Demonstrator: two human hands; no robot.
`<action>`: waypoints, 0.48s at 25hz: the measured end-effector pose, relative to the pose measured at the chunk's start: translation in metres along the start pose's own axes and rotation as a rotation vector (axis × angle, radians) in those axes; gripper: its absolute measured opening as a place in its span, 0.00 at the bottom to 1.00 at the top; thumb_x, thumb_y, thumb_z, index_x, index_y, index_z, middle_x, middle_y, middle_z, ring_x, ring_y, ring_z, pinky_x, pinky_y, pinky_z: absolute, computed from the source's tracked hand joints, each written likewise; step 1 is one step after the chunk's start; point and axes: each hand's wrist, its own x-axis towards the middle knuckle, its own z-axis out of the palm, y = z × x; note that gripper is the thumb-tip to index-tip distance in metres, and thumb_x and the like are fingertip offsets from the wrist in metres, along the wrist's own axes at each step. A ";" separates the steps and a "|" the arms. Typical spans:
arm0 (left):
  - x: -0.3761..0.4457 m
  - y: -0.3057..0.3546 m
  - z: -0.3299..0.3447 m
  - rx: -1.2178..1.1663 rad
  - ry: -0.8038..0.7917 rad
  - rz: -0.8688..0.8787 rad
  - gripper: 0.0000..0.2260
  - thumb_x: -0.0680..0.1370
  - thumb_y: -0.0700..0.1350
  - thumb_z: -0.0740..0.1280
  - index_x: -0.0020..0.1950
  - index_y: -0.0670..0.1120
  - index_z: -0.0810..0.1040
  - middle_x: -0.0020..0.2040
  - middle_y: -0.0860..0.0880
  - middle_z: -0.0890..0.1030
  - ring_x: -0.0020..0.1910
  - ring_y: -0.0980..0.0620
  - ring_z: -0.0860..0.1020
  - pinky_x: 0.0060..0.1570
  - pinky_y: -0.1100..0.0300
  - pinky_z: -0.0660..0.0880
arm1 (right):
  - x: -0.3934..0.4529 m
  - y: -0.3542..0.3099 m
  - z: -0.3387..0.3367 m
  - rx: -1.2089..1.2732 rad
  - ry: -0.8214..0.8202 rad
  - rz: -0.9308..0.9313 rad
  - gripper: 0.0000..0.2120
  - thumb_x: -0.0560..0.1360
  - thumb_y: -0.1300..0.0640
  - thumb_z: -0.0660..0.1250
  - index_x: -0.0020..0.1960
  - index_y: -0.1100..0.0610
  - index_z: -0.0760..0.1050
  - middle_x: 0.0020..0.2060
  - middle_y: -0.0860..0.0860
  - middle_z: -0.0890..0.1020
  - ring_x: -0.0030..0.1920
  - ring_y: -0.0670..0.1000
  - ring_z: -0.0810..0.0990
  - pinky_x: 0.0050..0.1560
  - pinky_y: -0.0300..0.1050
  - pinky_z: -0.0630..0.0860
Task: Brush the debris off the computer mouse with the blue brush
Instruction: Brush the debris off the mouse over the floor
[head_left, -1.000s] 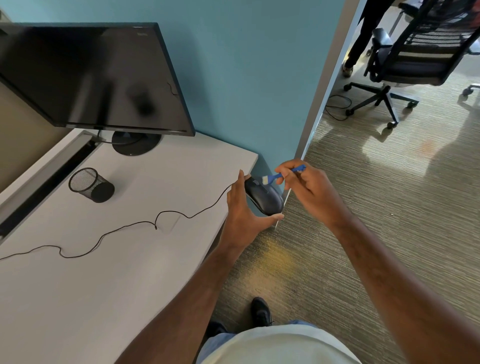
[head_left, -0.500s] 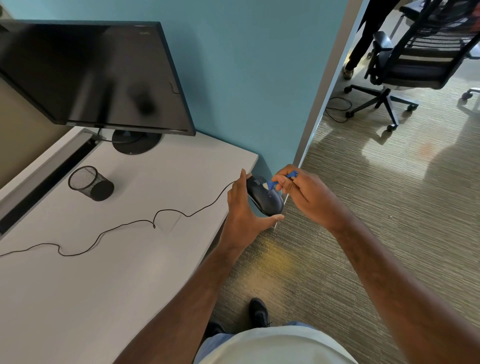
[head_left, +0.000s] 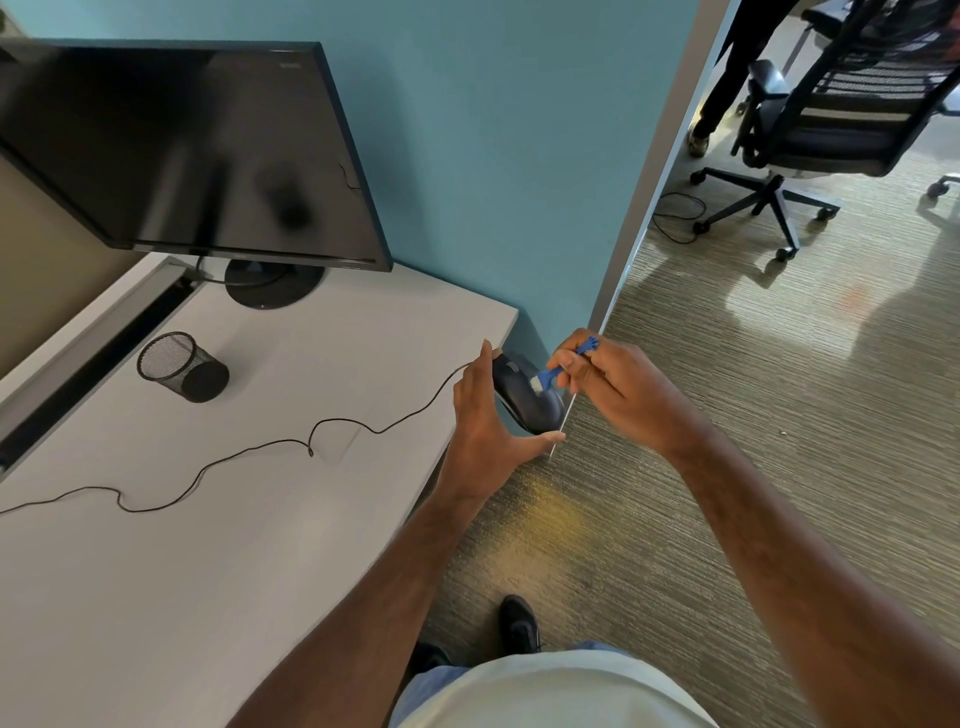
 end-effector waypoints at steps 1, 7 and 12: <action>0.000 0.000 0.000 0.000 0.000 -0.002 0.60 0.63 0.57 0.83 0.83 0.47 0.47 0.79 0.49 0.60 0.77 0.52 0.58 0.72 0.54 0.62 | 0.000 0.001 0.000 0.017 0.003 0.004 0.13 0.87 0.57 0.58 0.53 0.62 0.79 0.41 0.44 0.83 0.43 0.41 0.83 0.45 0.31 0.76; 0.002 0.002 -0.003 -0.008 0.009 0.019 0.59 0.64 0.55 0.83 0.83 0.45 0.49 0.79 0.49 0.60 0.74 0.57 0.57 0.70 0.57 0.59 | 0.003 0.002 0.003 0.005 0.014 -0.020 0.12 0.86 0.58 0.59 0.54 0.61 0.79 0.42 0.42 0.83 0.45 0.44 0.84 0.47 0.36 0.79; 0.002 -0.001 -0.002 0.006 0.023 0.049 0.58 0.63 0.56 0.83 0.82 0.43 0.51 0.79 0.47 0.61 0.75 0.55 0.58 0.73 0.54 0.61 | 0.002 0.003 0.002 -0.005 0.116 -0.034 0.14 0.85 0.51 0.60 0.54 0.59 0.80 0.40 0.45 0.84 0.39 0.47 0.84 0.40 0.35 0.77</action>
